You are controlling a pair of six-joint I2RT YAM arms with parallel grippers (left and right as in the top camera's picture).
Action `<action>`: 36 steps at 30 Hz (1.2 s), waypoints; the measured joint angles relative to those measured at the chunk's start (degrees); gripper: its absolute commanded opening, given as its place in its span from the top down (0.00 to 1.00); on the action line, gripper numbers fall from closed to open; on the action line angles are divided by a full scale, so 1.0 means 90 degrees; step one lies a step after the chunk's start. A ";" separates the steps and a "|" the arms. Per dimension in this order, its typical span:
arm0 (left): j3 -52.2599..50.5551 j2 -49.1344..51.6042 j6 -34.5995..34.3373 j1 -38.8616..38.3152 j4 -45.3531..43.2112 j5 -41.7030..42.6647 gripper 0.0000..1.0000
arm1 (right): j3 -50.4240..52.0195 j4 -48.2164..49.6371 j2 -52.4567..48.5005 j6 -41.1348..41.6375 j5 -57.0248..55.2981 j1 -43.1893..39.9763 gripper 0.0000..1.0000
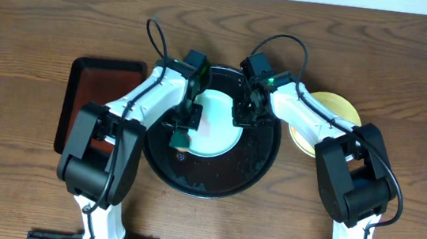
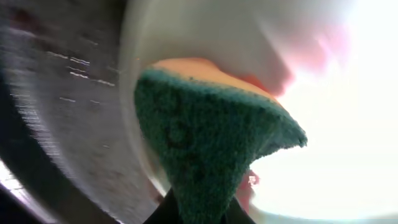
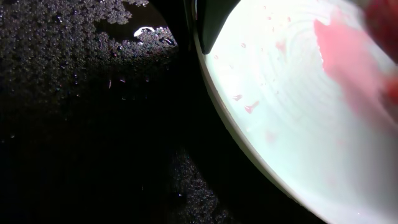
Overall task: Clean dirty plates on tray and stack at the side
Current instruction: 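Scrub the held pale green plate with the sponge in left gripper, then lift the pale green plate with right gripper and stack it right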
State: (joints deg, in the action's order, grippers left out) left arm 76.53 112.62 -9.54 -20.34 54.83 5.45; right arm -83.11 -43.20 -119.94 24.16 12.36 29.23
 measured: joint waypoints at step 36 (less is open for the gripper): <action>0.0746 -0.1188 0.0221 0.1428 0.0005 0.0350 0.92 | 0.0206 -0.0622 0.2234 -0.0884 -0.3798 0.0614 0.99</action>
State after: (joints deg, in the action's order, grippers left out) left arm 83.24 101.93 -7.55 -7.49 54.87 8.60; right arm -81.25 -48.80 -99.83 16.21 -21.82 34.76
